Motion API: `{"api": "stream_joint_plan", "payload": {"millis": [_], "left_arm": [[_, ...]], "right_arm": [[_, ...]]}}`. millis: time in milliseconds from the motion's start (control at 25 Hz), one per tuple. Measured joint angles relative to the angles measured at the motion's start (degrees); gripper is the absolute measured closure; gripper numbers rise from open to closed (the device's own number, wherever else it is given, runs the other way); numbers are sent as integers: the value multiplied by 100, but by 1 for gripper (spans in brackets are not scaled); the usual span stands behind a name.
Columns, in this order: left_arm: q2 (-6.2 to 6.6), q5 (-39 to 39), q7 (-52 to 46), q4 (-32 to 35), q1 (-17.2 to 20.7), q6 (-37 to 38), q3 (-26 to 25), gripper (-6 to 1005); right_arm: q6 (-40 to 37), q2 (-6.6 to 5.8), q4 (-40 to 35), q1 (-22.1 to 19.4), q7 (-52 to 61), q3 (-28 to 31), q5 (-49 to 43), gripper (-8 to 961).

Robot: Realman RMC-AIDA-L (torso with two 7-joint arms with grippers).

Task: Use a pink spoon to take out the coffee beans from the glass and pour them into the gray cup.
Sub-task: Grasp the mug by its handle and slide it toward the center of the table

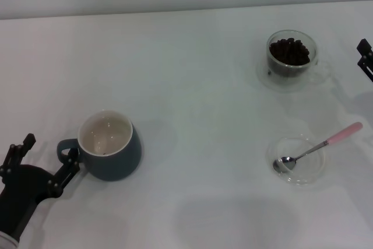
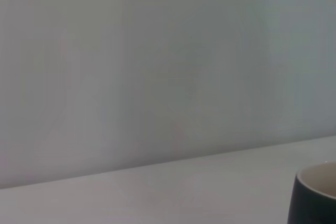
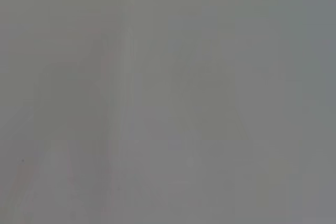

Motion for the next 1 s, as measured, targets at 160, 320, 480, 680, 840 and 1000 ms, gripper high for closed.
{"api": "stream_joint_plan", "payload": {"millis": [160, 320, 480, 680, 840, 1000], "left_arm": [[3, 0, 2, 5, -11, -2, 0, 158], [1, 0, 1, 5, -13, -17, 0, 162], [7, 56, -6, 10, -21, -60, 1, 267], [-2, 187, 6, 10, -87, -103, 1, 454], [-1, 230, 8, 10, -176, -213, 0, 667], [-6, 267, 12, 10, -260, -287, 0, 853]], "right_arm": [[0, 2, 3, 0, 17, 0, 6, 155], [0, 2, 3, 32, 20, 0, 8, 155], [-2, 2, 3, 55, 17, -1, 3, 155], [-5, 2, 2, 69, 11, -1, 1, 155], [-6, 2, 2, 77, 9, 2, 2, 155], [-6, 2, 2, 80, 8, 2, 0, 155]]}}
